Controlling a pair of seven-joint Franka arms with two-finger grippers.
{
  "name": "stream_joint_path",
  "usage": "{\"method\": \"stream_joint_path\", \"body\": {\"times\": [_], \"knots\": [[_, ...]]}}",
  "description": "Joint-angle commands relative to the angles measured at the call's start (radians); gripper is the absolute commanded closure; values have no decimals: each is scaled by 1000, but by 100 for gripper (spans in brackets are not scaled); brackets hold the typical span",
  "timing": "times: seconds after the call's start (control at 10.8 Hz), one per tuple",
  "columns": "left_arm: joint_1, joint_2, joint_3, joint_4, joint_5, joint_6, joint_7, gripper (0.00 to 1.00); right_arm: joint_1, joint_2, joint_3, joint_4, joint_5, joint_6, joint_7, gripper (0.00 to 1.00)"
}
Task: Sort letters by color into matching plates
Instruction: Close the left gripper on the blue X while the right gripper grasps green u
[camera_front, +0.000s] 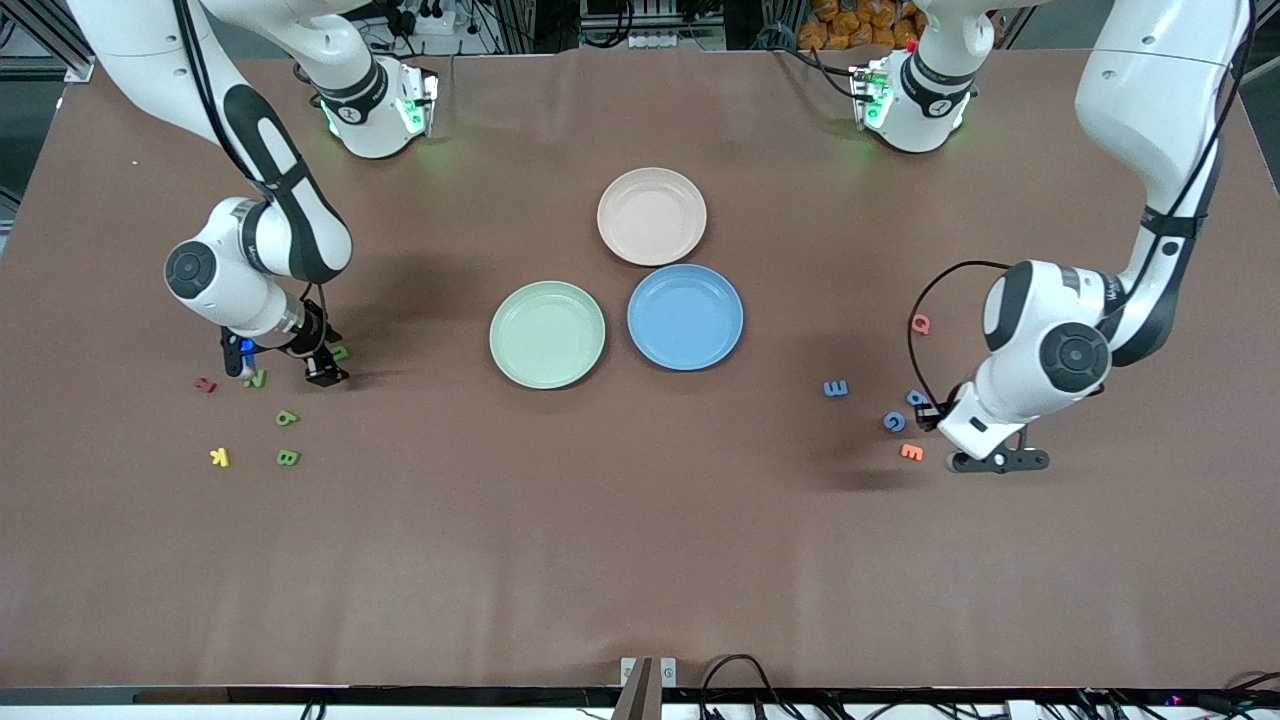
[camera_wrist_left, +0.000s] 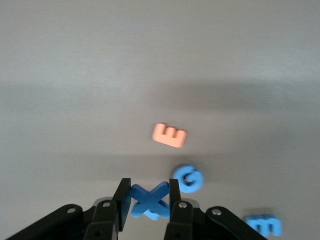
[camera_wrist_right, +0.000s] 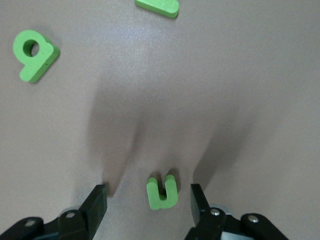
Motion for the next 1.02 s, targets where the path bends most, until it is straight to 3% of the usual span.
{"method": "stream_joint_path", "body": {"times": [0.0, 0.18, 0.92], "knots": [[-48, -20, -7, 2, 21, -24, -36, 100, 12, -10, -9, -29, 11, 34, -37, 43], [-98, -18, -7, 3, 19, -26, -59, 100, 12, -9, -9, -29, 11, 34, -39, 55], [-324, -12, -9, 3, 18, -24, -384, 100, 13, -23, -8, -20, 6, 11, -101, 78]]}}
